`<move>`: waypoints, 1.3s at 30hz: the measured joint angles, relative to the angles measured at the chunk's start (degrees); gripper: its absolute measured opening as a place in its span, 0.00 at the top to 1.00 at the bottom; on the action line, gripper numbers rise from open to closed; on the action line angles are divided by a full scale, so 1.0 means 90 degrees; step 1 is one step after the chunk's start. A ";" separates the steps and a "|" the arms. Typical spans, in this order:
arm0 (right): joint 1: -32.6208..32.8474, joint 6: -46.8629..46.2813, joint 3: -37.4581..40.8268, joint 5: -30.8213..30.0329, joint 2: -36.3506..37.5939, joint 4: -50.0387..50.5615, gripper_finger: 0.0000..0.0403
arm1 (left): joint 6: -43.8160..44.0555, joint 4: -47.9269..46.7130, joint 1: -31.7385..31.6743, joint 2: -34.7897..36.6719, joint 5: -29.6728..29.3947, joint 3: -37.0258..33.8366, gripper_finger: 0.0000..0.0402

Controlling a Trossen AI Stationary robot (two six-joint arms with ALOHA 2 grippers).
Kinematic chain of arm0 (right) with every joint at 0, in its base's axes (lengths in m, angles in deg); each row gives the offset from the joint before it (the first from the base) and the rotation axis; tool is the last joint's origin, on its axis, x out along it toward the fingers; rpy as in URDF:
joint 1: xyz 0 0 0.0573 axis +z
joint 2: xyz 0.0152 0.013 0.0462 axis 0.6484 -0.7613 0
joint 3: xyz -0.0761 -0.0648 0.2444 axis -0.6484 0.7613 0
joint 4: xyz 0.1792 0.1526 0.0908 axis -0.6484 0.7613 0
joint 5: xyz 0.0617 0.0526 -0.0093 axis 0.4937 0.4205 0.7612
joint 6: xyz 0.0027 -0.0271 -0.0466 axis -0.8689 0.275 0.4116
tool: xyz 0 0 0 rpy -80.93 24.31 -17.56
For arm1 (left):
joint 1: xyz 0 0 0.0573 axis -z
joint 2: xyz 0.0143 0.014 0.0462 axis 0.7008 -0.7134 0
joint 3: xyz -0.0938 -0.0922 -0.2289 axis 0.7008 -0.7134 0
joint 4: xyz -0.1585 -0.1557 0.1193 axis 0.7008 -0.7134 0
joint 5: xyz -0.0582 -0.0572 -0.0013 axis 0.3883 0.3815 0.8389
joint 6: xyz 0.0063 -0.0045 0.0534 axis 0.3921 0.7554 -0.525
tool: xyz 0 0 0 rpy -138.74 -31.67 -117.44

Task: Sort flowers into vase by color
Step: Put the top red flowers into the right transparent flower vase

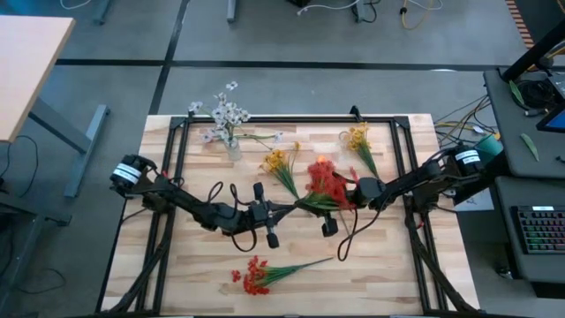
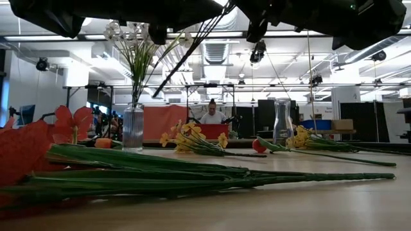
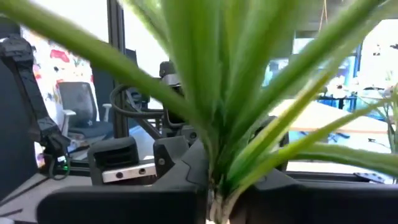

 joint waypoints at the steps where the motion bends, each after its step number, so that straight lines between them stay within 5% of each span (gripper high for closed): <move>1: -0.0001 -0.0007 0.0001 0.0000 0.0000 0.0000 0.96 | 0.0053 0.0000 0.0000 0.0000 -0.0002 0.0000 1.00; 8: -0.0088 -0.0464 -0.0001 0.0034 0.0279 0.0533 0.97 | 0.0224 -0.0484 0.0014 0.0189 0.0045 0.0000 0.84; 15: -0.0101 -0.0653 -0.0038 -0.0128 0.1466 0.3070 0.97 | 0.0959 -0.2592 0.0068 0.1069 0.0260 -0.0005 0.62; 26: -0.0103 -0.2355 -0.1740 -0.3961 0.3448 0.9801 0.97 | 0.1320 -0.4713 0.0068 0.2434 0.0270 -0.0005 0.58; 30: -0.0229 -0.2080 -0.2160 -0.5237 0.3605 1.0189 0.97 | 0.1251 -0.4757 0.0062 0.2559 0.0270 -0.0005 0.60; 39: -0.1622 -0.1318 -0.2793 -0.5647 0.3524 1.0154 0.97 | 0.1116 -0.4814 0.0061 0.2575 -0.0188 -0.0005 0.60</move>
